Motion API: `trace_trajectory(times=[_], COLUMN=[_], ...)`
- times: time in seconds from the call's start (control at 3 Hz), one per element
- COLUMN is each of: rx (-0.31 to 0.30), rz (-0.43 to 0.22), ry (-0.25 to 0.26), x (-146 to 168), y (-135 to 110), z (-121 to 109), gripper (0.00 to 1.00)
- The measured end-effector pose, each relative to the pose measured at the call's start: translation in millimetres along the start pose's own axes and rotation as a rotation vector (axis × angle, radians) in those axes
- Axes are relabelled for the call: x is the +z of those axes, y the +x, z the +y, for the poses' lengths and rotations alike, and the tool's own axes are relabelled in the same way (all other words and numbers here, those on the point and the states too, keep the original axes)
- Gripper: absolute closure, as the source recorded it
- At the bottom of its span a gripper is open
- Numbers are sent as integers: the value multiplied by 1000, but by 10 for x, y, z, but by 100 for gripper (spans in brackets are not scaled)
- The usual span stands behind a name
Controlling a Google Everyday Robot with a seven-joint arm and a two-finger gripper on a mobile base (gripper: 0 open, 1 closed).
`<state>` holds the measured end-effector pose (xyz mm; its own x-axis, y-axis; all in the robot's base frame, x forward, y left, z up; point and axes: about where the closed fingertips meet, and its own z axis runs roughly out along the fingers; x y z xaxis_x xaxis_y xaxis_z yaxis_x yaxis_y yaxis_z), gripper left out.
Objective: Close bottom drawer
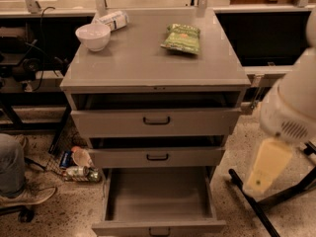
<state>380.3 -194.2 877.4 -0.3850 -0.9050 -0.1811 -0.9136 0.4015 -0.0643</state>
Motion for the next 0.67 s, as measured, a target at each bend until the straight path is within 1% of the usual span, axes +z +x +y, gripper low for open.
trace_trajectory(times=[0.33, 0.67], rx=[26, 10], rz=[123, 260], ry=[-125, -202], x=[717, 1222], y=[153, 167], z=[407, 792], gripper=[0, 0])
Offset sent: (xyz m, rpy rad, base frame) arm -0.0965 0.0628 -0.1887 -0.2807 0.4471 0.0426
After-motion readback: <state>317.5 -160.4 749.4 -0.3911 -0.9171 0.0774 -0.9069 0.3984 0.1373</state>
